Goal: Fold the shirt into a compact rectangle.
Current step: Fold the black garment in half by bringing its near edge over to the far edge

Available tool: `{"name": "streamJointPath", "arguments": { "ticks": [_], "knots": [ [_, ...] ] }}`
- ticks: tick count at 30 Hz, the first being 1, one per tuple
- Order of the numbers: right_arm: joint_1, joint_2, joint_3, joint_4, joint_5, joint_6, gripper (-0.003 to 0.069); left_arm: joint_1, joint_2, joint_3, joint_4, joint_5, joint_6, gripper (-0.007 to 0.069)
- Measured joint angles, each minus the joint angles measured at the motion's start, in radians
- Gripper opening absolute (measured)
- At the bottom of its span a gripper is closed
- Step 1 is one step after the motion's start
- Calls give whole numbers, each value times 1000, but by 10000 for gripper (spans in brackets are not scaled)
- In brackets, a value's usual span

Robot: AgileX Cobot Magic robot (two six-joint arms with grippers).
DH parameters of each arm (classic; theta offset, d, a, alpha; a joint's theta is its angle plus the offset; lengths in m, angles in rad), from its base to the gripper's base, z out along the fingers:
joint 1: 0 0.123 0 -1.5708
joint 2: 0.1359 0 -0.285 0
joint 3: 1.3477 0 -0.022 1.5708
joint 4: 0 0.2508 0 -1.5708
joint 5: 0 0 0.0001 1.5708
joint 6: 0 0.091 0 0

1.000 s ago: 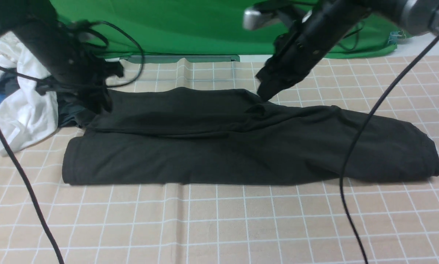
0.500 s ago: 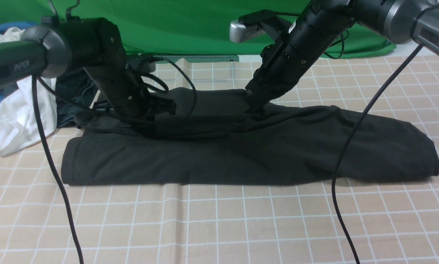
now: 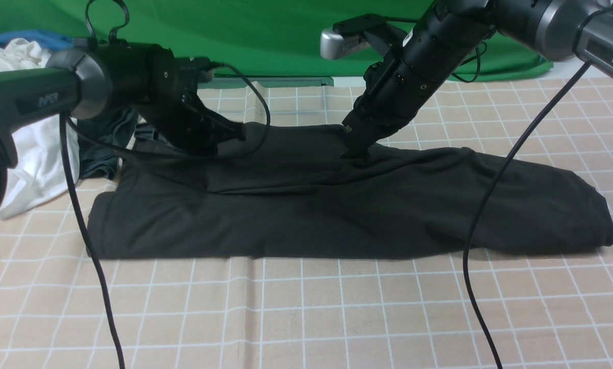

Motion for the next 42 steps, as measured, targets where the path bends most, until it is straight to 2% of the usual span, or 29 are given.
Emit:
{"name": "streamJointPath", "arguments": {
  "ticks": [2,8,13,16,25,28,30,33,37,42],
  "knots": [
    [0,0,0,0,7,3,38,0,-3,-5,1,10,-6,19],
    [0,0,0,0,41,25,38,0,-65,-34,-21,310,63,19],
    [1,0,0,-1,52,32,38,0,-143,33,-67,397,91,19],
    [1,0,0,-1,52,34,38,0,-138,81,-65,379,91,19],
    [1,0,0,0,52,43,39,6,-57,109,-43,198,91,19],
    [1,0,0,0,53,43,41,7,-45,109,-41,98,67,19],
    [1,0,0,0,54,43,43,14,-29,109,-29,-33,25,19],
    [1,0,0,0,54,46,43,41,-19,106,-20,-144,-39,19],
    [1,0,0,-3,54,37,43,82,-17,67,-37,-161,-64,19],
    [1,0,0,-18,46,-17,71,107,-36,11,-67,-7,3,19]
  ]
}}
